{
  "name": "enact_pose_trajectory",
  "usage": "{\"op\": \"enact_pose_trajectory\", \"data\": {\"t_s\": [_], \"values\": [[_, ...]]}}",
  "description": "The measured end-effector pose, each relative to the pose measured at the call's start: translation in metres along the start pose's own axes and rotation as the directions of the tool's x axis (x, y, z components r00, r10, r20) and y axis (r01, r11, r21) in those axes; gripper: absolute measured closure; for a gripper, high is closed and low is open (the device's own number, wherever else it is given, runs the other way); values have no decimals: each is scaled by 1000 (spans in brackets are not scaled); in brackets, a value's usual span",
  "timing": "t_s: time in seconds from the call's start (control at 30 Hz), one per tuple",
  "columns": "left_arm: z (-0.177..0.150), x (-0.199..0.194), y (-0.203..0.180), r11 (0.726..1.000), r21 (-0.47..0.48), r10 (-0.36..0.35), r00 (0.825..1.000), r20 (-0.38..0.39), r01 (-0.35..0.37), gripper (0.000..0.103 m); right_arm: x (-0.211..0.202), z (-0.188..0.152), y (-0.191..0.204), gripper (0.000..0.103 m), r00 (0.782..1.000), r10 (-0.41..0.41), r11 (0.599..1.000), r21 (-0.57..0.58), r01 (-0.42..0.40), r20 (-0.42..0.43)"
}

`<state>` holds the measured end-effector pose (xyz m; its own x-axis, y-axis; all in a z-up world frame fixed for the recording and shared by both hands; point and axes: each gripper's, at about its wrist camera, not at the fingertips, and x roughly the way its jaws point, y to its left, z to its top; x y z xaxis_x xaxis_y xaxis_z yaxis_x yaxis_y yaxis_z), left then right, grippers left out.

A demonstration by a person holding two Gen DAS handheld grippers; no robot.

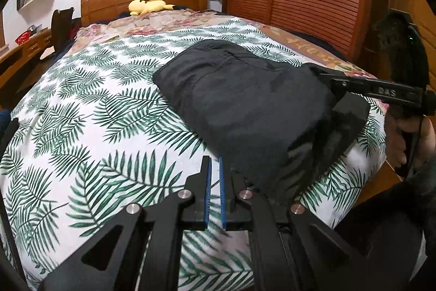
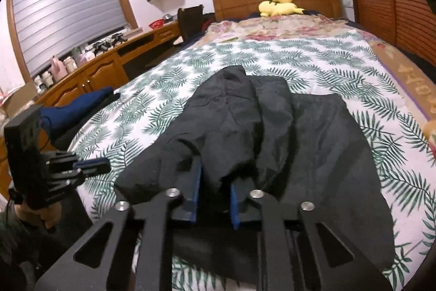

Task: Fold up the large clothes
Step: 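Grasp the folded jacket end with the right tool while the left tool opens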

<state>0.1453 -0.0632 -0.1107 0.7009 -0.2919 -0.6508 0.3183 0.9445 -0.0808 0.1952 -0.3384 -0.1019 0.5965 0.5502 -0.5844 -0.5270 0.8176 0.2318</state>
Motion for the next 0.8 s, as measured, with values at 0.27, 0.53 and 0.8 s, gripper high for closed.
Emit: {"op": "enact_pose_trajectory", "data": {"t_s": [0.27,0.53,0.8], "values": [[-12,-19,14,1000,-24,16,1000,9,-15,101,-5,23,26,98,999,4,999,-37,-2,45],[-10,-33,20,1000,-25,-5,999,39,6,93,-24,61,63,100,993,-12,992,-122,27,119],[2,-38,19,999,-29,-21,997,71,23,82,-59,78,60,101,975,-87,982,-145,118,205]]}}
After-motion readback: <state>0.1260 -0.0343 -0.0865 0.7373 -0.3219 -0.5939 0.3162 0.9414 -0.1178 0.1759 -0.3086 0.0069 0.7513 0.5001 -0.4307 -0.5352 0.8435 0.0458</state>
